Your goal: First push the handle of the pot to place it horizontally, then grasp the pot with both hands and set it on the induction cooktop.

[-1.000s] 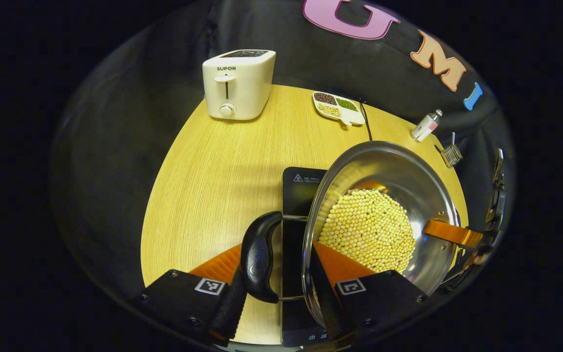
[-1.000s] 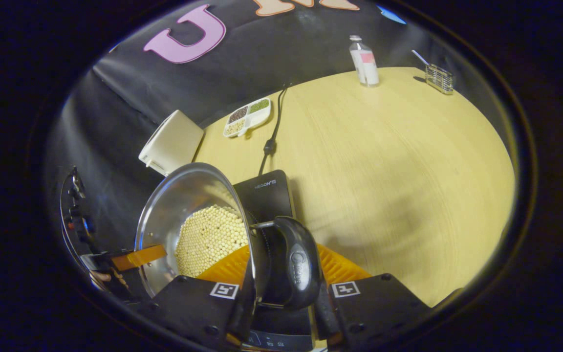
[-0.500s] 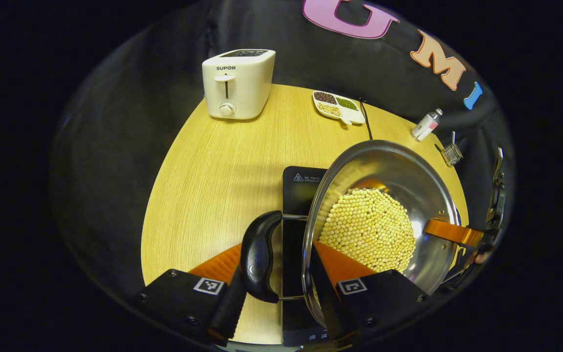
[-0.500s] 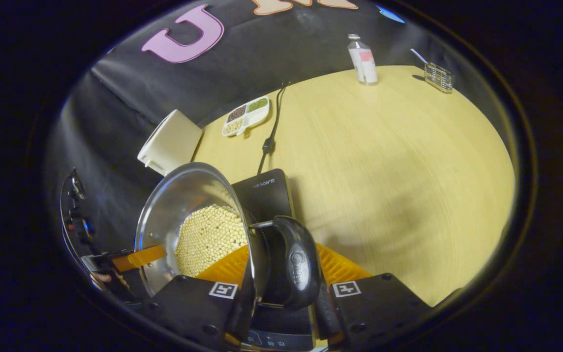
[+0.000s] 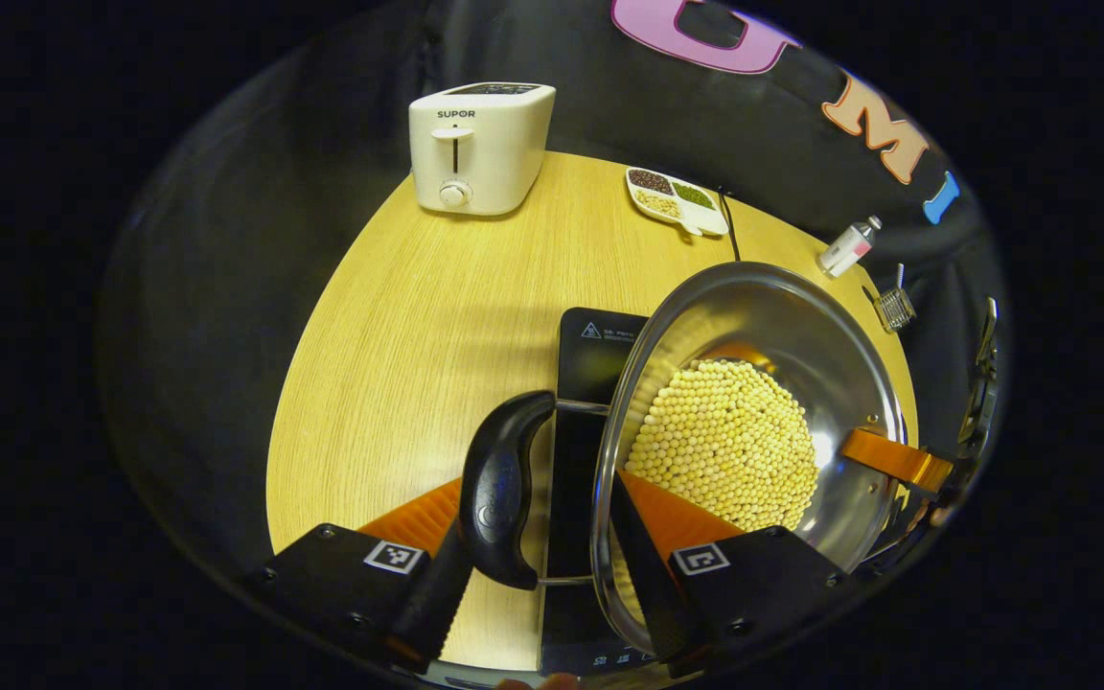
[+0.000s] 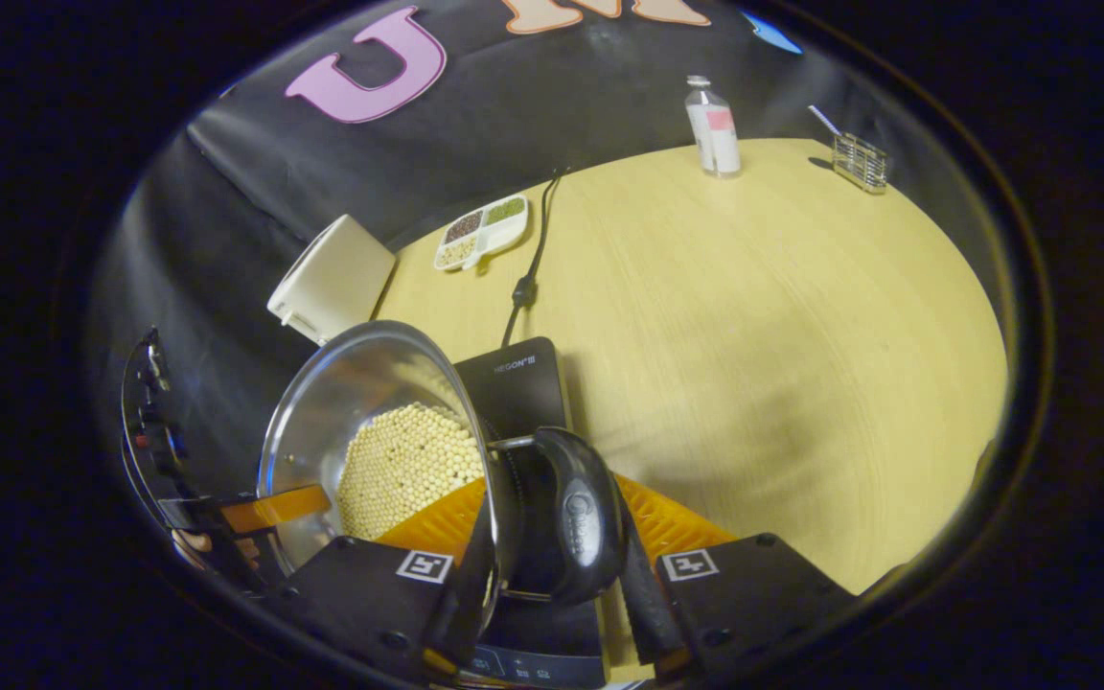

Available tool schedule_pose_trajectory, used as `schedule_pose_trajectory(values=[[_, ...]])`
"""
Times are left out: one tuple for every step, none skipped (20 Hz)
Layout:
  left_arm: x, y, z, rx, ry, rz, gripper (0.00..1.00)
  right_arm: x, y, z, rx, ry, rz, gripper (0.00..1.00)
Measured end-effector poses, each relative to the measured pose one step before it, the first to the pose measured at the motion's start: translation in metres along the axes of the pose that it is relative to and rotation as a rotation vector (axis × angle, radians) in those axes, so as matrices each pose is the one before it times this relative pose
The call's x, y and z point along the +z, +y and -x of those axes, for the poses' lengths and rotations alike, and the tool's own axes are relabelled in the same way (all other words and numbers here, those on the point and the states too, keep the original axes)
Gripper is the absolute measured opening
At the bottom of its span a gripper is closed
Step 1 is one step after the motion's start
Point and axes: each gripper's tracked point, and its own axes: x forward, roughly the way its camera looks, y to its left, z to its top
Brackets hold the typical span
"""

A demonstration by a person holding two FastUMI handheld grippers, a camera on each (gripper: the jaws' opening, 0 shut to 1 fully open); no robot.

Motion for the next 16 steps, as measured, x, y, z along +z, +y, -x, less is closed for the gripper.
schedule_pose_trajectory(values=[[-0.00222, 0.00107, 0.00025, 0.00934, 0.00578, 0.00958, 0.83, 0.00132, -0.00148, 0.00267, 0.00156, 0.00124, -0.00298, 0.7], [-0.00003, 0.00123, -0.00046, 0.00787, -0.00239, 0.01075, 0.92, -0.00001, 0.00132, -0.00302, 0.002, -0.00183, -0.00192, 0.76], [-0.00001, 0.00051, 0.00084, 0.00436, -0.0003, 0.01054, 0.94, 0.00134, -0.00087, 0.00065, -0.00047, -0.00354, -0.00186, 0.87], [-0.00052, 0.0003, 0.00091, 0.0019, 0.0003, 0.01045, 0.99, -0.00079, 0.00106, -0.0006, 0.00236, -0.00409, 0.00038, 0.93], [-0.00027, 0.00054, 0.00065, 0.00142, -0.00008, 0.00524, 0.99, 0.00164, 0.00046, 0.00054, 0.00063, -0.00862, 0.00616, 0.94], [0.00052, 0.00032, -0.00023, 0.00153, -0.00219, 0.00253, 0.99, 0.00002, 0.00057, 0.00161, -0.00122, -0.0024, 0.00482, 0.94], [-0.00068, -0.0011, 0.00059, 0.00239, 0.00078, 0.00203, 0.99, -0.00095, 0.00032, 0.00119, 0.00365, 0.00656, 0.00052, 0.94], [0.00032, -0.0008, -0.00029, 0.0005, 0.00156, -0.0007, 0.99, -0.00186, 0.00052, 0.00042, -0.00088, 0.00664, 0.00279, 0.94], [-0.00003, -0.00008, 0.00081, 0.00266, 0.00303, -0.00421, 0.99, 0.00007, -0.00079, 0.00067, -0.00163, 0.00087, 0.00439, 1.0], [0.0007, -0.00037, 0.00137, -0.00045, -0.00232, -0.00506, 0.99, -0.00026, -0.00026, 0.00123, -0.00185, -0.00028, 0.00307, 1.0], [0.0016, -0.0011, 0.00087, -0.00093, -0.00572, -0.00733, 0.98, -0.00018, 0.00034, 0.00083, 0.0006, -0.00048, 0.00155, 0.94], [0.00196, -0.00078, 0.00143, -0.00181, -0.00729, -0.00956, 0.99, -0.00145, 0.00077, 0.00089, 0.00111, 0.00116, 0.00125, 0.94], [0.00207, 0.00025, 0.00149, -0.00031, -0.00783, -0.00904, 0.99, 0.00033, 0.00045, 0.00118, 0.00166, -0.00169, 0.00133, 0.94], [0.00158, 0.00041, 0.00192, 0.00561, -0.00578, -0.00817, 0.99, -0.00027, 0.00117, 0.0014, 0.00391, -0.00146, 0.00065, 0.94], [0.00213, 0.00002, 0.00063, 0.00556, -0.01175, -0.00737, 0.99, 0.00099, 0.00147, 0.00165, 0.00591, -0.00324, 0.00124, 0.94], [0.0025, 0.00074, 0.00171, 0.00394, -0.00648, -0.00745, 0.99, -0.00005, 0.00068, 0.00137, 0.00395, -0.00173, 0.00045, 0.94]])
